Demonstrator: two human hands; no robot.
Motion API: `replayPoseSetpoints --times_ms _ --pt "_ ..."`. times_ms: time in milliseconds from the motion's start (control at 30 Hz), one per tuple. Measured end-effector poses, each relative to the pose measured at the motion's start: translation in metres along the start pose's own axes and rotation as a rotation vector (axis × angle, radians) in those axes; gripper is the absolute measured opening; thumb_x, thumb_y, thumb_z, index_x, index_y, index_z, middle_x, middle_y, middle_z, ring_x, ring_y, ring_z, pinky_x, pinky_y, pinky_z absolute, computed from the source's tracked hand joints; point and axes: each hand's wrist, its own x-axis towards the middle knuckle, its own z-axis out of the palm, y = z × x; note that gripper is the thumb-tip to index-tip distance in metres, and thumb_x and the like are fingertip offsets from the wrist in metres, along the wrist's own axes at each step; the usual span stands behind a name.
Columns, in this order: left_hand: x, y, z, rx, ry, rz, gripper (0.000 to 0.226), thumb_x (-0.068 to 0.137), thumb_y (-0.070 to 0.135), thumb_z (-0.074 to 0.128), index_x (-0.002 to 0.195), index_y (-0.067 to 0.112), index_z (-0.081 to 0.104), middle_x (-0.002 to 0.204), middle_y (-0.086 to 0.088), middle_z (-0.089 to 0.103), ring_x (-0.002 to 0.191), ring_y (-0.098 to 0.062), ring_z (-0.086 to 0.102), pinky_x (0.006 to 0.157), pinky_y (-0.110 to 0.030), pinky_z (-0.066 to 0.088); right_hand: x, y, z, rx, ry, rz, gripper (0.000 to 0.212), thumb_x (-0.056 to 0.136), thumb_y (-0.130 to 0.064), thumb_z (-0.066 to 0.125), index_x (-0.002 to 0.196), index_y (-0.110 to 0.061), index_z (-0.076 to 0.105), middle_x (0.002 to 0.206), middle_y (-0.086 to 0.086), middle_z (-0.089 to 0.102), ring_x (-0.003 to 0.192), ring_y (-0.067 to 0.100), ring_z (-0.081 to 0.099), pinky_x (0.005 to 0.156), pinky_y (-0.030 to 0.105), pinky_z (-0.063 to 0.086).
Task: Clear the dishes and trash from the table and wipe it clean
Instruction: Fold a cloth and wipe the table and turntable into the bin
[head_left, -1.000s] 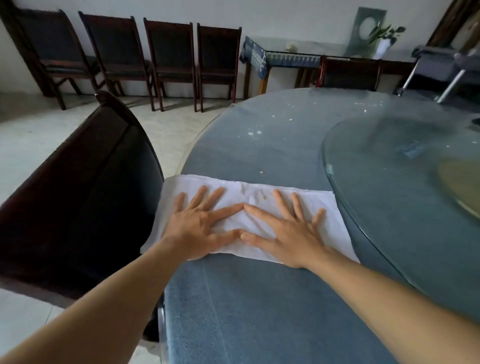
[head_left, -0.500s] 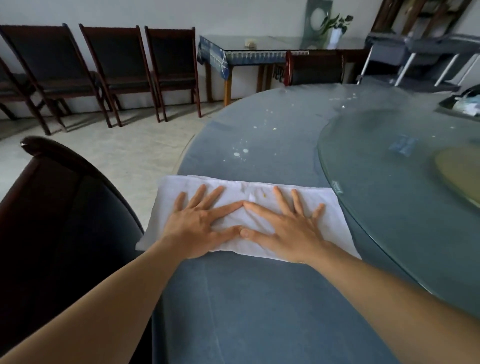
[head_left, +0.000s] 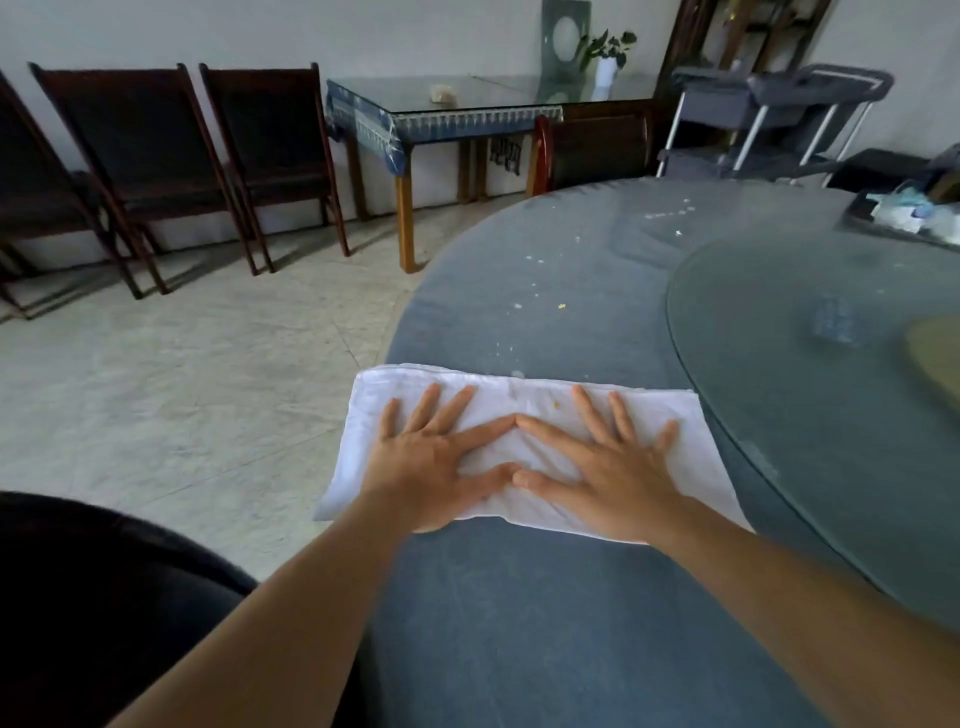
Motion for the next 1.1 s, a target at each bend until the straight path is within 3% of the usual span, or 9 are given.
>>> replayPoseSetpoints --times_ms 167,367,800,1100 --pt "0.047 -0.022 -0.010 0.008 -0.016 0.075 0.060 0.081 0.091 0.015 0.136 0.080 -0.008 0.166 0.022 -0.014 0.154 -0.012 -0.018 0.122 -0.054 -0.012 0.034 -0.008 -0.006 -0.006 0.009 0.088 0.072 0.068 -0.104 0.007 0.133 -0.084 -0.016 0.166 -0.016 -0.031 0.156 0.029 -0.023 0.107 0.083 -0.006" --pt "0.093 -0.039 -0.019 0.073 -0.050 0.176 0.071 0.067 0.093 -0.003 0.135 0.078 -0.017 0.166 0.020 -0.017 0.155 -0.015 -0.018 0.122 -0.056 -0.010 0.062 -0.010 -0.016 0.053 -0.028 0.171 0.075 0.067 -0.104 0.012 0.135 -0.083 -0.012 0.166 -0.014 -0.032 0.154 0.030 -0.029 0.107 0.082 -0.012" --pt "0.209 -0.067 -0.038 0.128 -0.074 0.366 0.077 0.064 0.090 -0.008 0.139 0.074 -0.015 0.166 0.019 -0.019 0.155 -0.015 -0.019 0.122 -0.055 -0.011 0.146 0.000 -0.030 0.097 0.020 0.294 0.076 0.066 -0.105 0.012 0.135 -0.084 -0.009 0.168 -0.009 -0.028 0.155 0.034 -0.026 0.106 0.083 -0.011" --pt "0.267 -0.078 -0.044 0.114 -0.060 0.451 0.068 0.079 0.089 0.007 0.143 0.072 -0.010 0.165 0.023 -0.019 0.154 -0.014 -0.020 0.122 -0.052 -0.011 0.186 0.007 -0.042 0.128 0.022 0.360 0.074 0.067 -0.105 0.016 0.133 -0.085 -0.011 0.168 -0.007 -0.030 0.154 0.034 -0.029 0.107 0.082 -0.014"
